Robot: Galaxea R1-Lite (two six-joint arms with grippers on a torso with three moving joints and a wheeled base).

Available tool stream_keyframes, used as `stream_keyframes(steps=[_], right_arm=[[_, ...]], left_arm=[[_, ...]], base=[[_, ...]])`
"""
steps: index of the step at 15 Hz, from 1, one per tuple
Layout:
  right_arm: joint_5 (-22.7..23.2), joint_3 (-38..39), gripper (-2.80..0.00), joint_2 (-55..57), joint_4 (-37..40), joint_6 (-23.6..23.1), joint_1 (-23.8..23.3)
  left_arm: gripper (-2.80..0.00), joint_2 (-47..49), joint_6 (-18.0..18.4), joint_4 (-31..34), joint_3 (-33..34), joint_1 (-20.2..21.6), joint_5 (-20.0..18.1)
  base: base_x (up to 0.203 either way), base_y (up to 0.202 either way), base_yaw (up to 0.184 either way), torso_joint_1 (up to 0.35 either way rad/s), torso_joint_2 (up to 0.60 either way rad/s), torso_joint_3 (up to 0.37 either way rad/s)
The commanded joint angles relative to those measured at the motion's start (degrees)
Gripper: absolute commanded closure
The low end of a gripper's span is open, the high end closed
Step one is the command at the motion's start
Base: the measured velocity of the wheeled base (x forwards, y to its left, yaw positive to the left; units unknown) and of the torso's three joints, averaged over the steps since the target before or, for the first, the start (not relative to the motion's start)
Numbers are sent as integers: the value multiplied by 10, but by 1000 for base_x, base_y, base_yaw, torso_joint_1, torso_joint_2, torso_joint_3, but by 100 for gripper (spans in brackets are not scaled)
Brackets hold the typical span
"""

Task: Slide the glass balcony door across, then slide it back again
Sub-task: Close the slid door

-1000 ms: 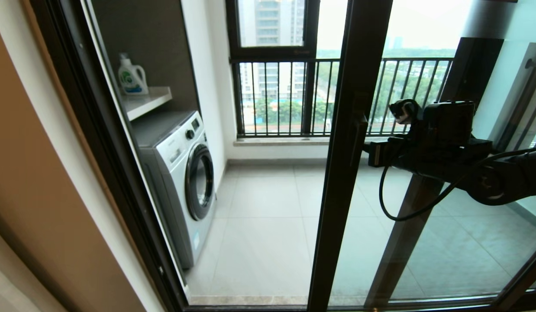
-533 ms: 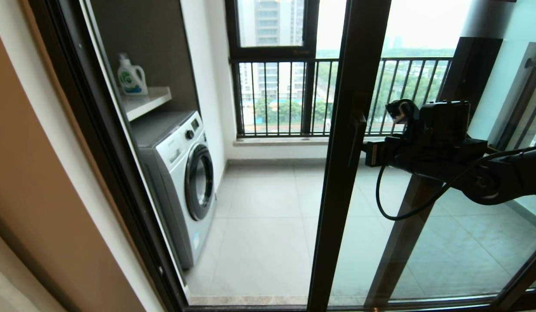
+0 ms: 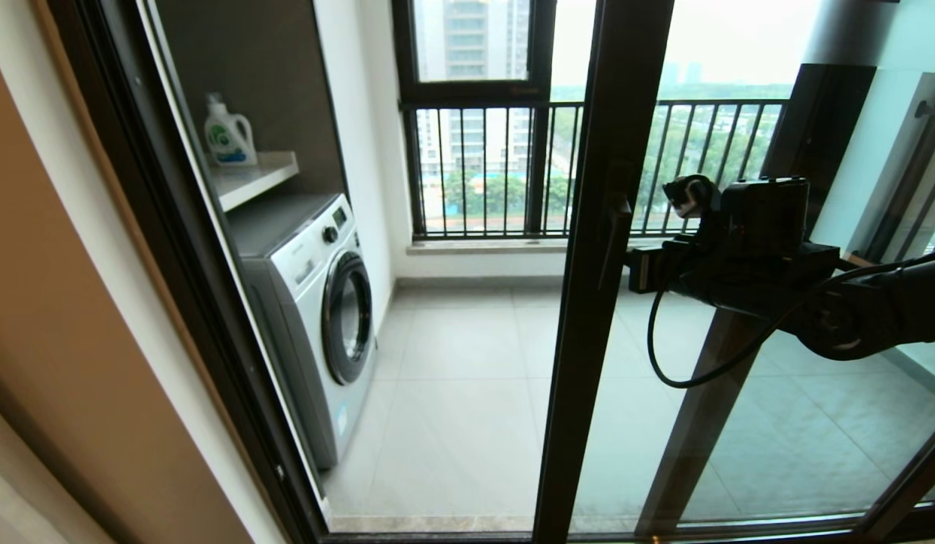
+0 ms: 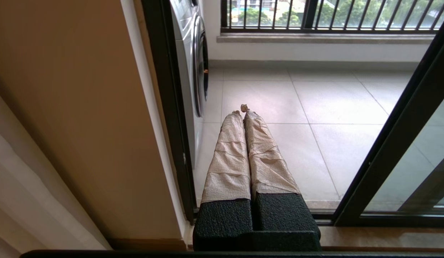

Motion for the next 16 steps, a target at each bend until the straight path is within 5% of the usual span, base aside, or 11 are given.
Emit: stream_keyframes(steps=[1,9,16], right_arm=[[0,-1,0,3,-2,1,-14],[-4,-24,0,10,-8,3,-39],[-51,-79,0,36,-5,1,-7]], left_arm=[[0,1,0,0,0,0,0],[0,1,0,0,0,0,0],[0,1,0,0,0,0,0]], base=[[0,0,0,0,0,0],[0,0,0,0,0,0],[0,0,0,0,0,0]])
